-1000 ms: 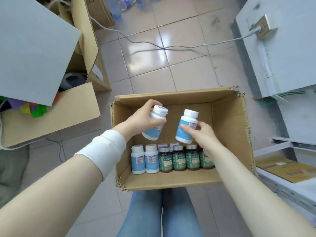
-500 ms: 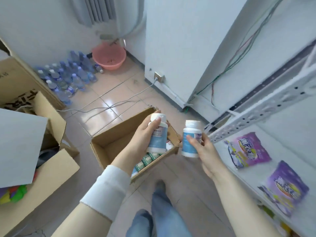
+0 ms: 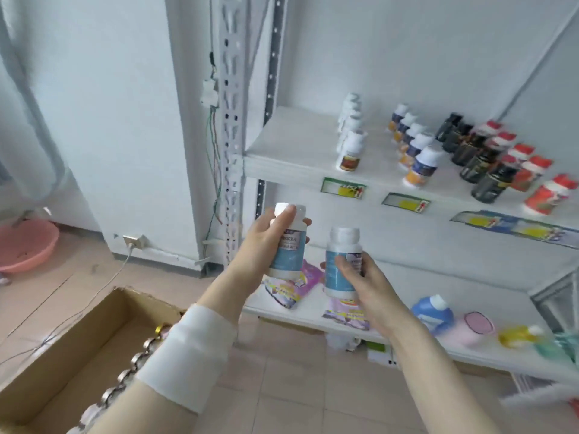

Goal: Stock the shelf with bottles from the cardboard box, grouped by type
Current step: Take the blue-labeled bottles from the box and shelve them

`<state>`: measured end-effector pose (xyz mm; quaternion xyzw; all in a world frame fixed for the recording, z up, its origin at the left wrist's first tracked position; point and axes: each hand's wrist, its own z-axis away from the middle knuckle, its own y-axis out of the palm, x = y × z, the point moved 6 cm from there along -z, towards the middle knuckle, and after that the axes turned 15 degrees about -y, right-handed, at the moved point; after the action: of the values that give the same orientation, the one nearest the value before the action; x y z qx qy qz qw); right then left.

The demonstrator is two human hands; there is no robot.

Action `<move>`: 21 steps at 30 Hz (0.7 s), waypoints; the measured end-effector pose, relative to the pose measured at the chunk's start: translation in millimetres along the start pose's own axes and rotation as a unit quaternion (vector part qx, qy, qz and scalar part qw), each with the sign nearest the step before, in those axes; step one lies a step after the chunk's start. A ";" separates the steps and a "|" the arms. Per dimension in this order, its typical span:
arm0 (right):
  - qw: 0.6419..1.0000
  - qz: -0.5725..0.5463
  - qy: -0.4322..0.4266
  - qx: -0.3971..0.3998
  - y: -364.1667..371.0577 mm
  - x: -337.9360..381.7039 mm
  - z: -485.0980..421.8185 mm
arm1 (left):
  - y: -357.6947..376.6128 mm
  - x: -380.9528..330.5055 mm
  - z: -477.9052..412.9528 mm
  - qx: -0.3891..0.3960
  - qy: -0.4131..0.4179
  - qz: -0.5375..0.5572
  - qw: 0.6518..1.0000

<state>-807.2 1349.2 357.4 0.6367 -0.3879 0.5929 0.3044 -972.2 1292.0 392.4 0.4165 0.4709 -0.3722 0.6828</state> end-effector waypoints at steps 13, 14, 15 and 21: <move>0.985 -0.100 -0.054 -0.129 -363.4 66.2 82.2 | 391.0 -21.6 -27.4 0.172 0.038 -0.070 0.982; 0.983 -0.097 -0.066 -0.139 -383.2 70.2 81.9 | 410.7 -24.3 -32.4 0.181 0.040 -0.079 0.979; 0.981 -0.095 -0.078 -0.148 -401.6 73.9 80.0 | 429.1 -27.0 -38.9 0.189 0.044 -0.087 0.977; 0.972 -0.068 -0.145 -0.175 -490.4 100.7 38.6 | 517.8 -42.1 -102.2 0.192 0.052 -0.115 0.973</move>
<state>-368.3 1555.0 488.3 0.6778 -0.4808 0.3953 0.3913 -551.6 1585.5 524.2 0.5019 0.4705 -0.5098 0.5166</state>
